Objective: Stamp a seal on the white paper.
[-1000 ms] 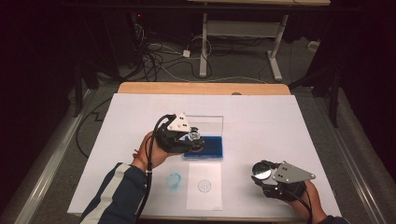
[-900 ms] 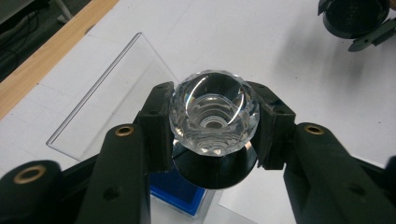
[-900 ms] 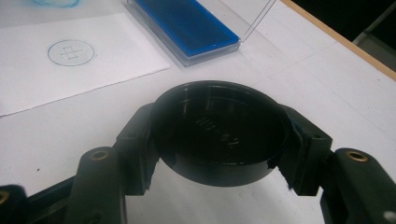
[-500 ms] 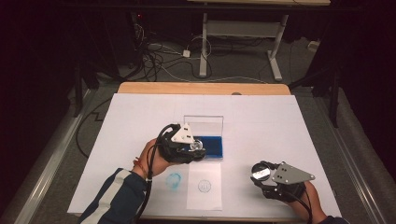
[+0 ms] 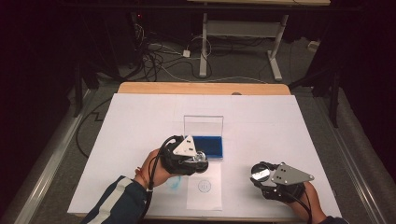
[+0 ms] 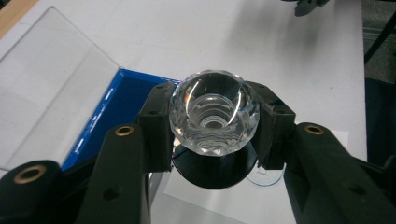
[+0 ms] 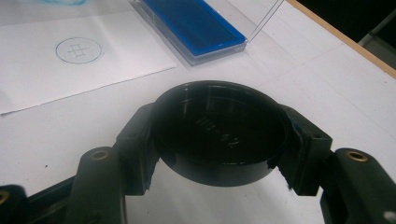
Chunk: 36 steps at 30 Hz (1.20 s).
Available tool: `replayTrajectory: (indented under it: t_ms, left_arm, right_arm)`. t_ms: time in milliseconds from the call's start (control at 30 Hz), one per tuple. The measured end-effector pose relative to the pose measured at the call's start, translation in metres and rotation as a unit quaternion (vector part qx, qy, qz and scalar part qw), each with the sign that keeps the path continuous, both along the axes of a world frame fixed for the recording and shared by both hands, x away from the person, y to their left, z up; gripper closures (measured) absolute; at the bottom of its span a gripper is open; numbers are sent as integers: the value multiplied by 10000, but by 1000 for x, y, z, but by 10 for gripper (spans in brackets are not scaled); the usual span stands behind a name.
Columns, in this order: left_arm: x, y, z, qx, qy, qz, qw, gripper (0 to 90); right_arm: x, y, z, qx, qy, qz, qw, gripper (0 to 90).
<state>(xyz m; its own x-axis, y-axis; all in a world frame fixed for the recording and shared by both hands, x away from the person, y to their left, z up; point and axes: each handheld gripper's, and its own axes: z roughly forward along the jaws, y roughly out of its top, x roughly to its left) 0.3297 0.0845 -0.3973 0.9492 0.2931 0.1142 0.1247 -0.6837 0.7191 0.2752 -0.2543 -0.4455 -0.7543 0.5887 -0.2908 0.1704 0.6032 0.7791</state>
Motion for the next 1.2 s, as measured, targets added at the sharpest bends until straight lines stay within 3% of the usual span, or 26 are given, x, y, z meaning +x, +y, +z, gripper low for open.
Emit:
replayTrajectory:
  t_ms: [333, 767, 1200]
  left_arm:
    - [-16, -7, -6, 29, -111, -159, 9998, 541]
    - [-20, -12, -19, 95, 128, -330, 9993, 541]
    - [-21, -16, -29, 208, 180, -404, 9988, 541]
  right_arm:
    - [0, 0, -1, -11, 15, -22, 10000, 383]
    - [0, 0, -1, -21, 25, -19, 10000, 382]
    - [0, 0, -1, -50, 34, -12, 10000, 382]
